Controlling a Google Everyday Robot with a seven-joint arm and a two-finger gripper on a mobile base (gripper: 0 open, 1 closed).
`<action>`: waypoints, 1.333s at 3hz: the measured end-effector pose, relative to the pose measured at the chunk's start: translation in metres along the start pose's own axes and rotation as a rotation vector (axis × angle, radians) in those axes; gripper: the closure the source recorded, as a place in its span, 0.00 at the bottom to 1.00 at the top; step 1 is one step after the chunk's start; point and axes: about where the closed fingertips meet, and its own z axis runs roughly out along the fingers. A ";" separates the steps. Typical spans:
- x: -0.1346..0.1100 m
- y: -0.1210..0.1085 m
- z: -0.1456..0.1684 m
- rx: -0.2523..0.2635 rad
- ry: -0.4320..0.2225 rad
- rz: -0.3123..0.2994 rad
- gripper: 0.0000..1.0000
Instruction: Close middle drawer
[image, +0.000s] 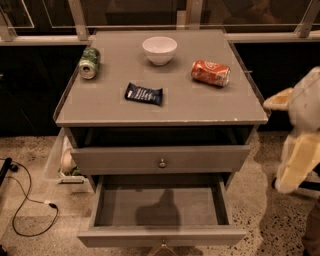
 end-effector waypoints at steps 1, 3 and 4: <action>0.023 0.042 0.049 -0.060 -0.024 0.000 0.00; 0.062 0.121 0.150 -0.128 -0.121 0.061 0.42; 0.064 0.124 0.153 -0.130 -0.115 0.064 0.65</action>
Offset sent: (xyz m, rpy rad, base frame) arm -0.1194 -0.0025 -0.2123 0.2102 0.1245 -0.0095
